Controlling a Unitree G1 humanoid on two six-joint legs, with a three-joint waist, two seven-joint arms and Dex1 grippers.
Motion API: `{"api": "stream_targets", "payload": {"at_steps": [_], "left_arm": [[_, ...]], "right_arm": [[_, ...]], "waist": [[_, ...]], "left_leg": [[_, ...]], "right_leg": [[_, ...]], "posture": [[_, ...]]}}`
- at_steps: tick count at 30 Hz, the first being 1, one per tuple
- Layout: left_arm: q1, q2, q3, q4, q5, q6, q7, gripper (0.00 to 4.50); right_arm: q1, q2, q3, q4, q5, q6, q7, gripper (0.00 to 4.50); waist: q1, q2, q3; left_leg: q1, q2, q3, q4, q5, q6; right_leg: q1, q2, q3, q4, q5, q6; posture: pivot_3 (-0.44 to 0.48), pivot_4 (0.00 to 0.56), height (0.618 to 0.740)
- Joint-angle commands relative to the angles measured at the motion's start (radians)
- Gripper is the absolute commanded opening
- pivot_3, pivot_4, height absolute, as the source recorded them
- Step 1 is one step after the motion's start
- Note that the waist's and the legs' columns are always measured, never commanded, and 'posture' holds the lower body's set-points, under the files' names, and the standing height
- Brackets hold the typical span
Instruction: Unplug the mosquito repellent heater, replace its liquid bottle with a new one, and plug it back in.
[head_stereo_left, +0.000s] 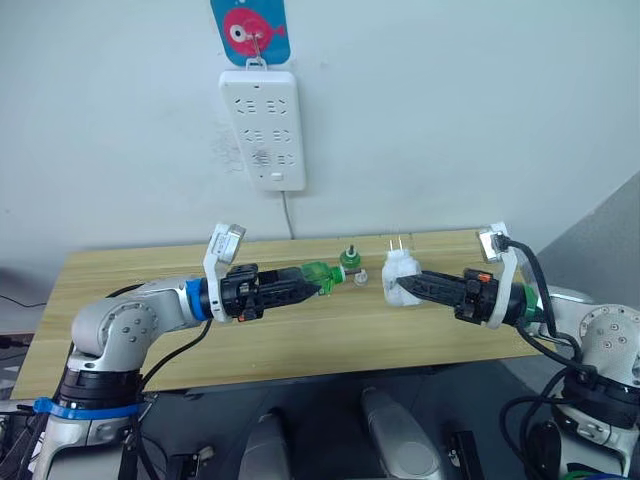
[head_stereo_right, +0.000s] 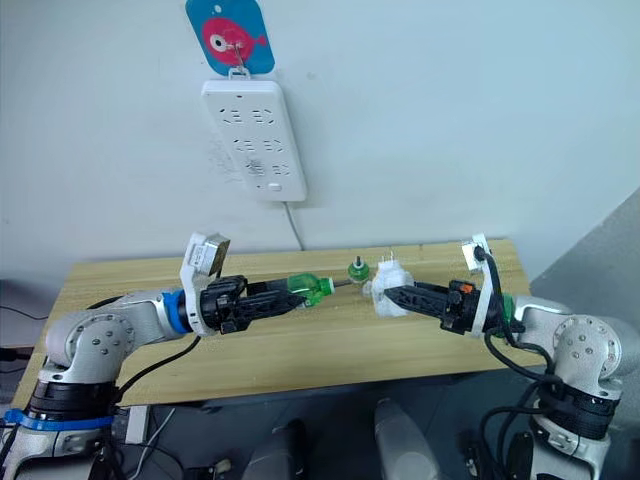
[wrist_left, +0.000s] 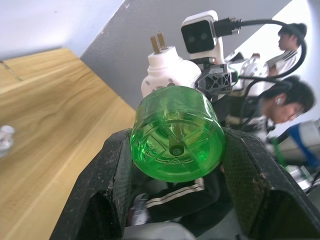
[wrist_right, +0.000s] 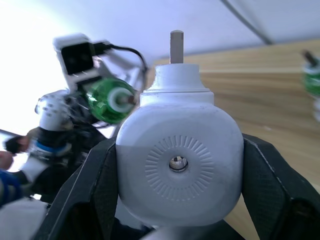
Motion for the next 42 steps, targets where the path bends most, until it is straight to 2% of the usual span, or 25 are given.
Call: {"api": "stream_targets", "payload": {"at_steps": [1, 11, 13, 16, 20, 22, 25, 29, 36, 42], "left_arm": [[0.028, -0.001, 0.031, -0.091, -0.044, 0.011, 0.028, 2.33], [0.055, -0.017, 0.014, -0.163, -0.032, -0.034, 0.061, 2.33], [0.061, -0.011, -0.003, -0.178, 0.001, -0.066, 0.048, 2.33], [0.070, -0.020, -0.038, -0.196, 0.125, -0.213, 0.026, 2.33], [0.118, -0.037, -0.133, -0.181, 0.425, -0.609, -0.047, 2.33], [0.158, -0.047, -0.167, -0.154, 0.516, -0.786, -0.114, 2.33], [0.180, -0.075, -0.194, -0.088, 0.596, -1.005, -0.187, 2.33], [0.153, -0.121, -0.210, -0.036, 0.629, -1.149, -0.215, 2.33], [0.134, -0.160, -0.226, -0.027, 0.623, -1.217, -0.226, 2.33], [0.142, -0.149, -0.230, -0.036, 0.608, -1.175, -0.218, 2.33]], "right_arm": [[-0.015, 0.012, -0.040, -0.014, 0.111, 0.008, -0.076, 2.94], [-0.019, -0.073, -0.017, 0.063, 0.337, 0.008, -0.196, 2.94], [-0.015, -0.081, -0.017, 0.073, 0.368, 0.008, -0.222, 2.94], [-0.002, -0.107, -0.019, 0.090, 0.395, 0.006, -0.246, 2.94], [0.010, -0.162, -0.016, 0.116, 0.436, -0.005, -0.256, 2.94], [0.016, -0.182, -0.008, 0.126, 0.456, -0.015, -0.262, 2.94], [0.020, -0.195, 0.001, 0.142, 0.493, -0.030, -0.282, 2.94], [0.039, -0.203, 0.022, 0.149, 0.586, -0.057, -0.336, 2.94], [0.101, -0.290, 0.120, 0.150, 0.831, -0.182, -0.464, 2.94], [0.138, -0.383, 0.212, 0.138, 0.984, -0.312, -0.537, 2.94]], "waist": [[0.003, 0.000, 0.000], [0.013, 0.000, 0.000], [0.014, 0.000, 0.000], [0.019, 0.000, 0.000], [0.029, 0.000, 0.000], [0.029, 0.000, 0.000], [0.029, 0.000, 0.000], [0.030, 0.000, 0.000], [0.028, 0.000, 0.000], [0.028, 0.000, 0.000]], "left_leg": [[0.000, 0.000, 0.000, 0.000, 0.000, 0.000], [0.000, 0.000, 0.000, 0.000, 0.000, 0.000], [0.000, 0.000, 0.000, 0.000, 0.000, 0.000], [0.000, 0.000, 0.000, 0.000, 0.000, 0.000], [0.000, 0.000, 0.001, 0.000, 0.000, 0.000], [0.000, 0.000, 0.001, -0.001, 0.000, 0.000], [0.000, 0.000, 0.002, -0.001, 0.000, 0.000], [-0.001, -0.001, 0.002, 0.000, 0.000, 0.000], [-0.001, -0.001, 0.003, 0.000, 0.000, 0.000], [-0.001, 0.000, 0.003, 0.000, 0.000, 0.000]], "right_leg": [[0.000, 0.000, 0.000, 0.000, 0.000, 0.000], [0.000, 0.000, 0.000, -0.001, 0.000, -0.001], [0.000, 0.000, 0.000, -0.001, 0.000, 0.000], [0.000, 0.000, 0.000, -0.001, 0.000, -0.001], [0.000, 0.000, 0.000, -0.002, 0.001, -0.002], [0.000, 0.000, 0.001, -0.003, 0.001, -0.002], [0.000, 0.000, 0.001, -0.003, 0.001, -0.003], [0.000, 0.000, 0.002, -0.003, 0.000, -0.001], [0.000, 0.000, 0.003, -0.003, 0.000, -0.001], [0.001, 0.000, 0.003, -0.002, 0.000, 0.000]], "posture": [[-0.218, 0.216, 0.733], [-0.210, 0.218, 0.733], [-0.209, 0.219, 0.733], [-0.206, 0.220, 0.733], [-0.209, 0.222, 0.733], [-0.214, 0.223, 0.733], [-0.219, 0.223, 0.733], [-0.224, 0.224, 0.733], [-0.230, 0.227, 0.733], [-0.231, 0.228, 0.733]]}}
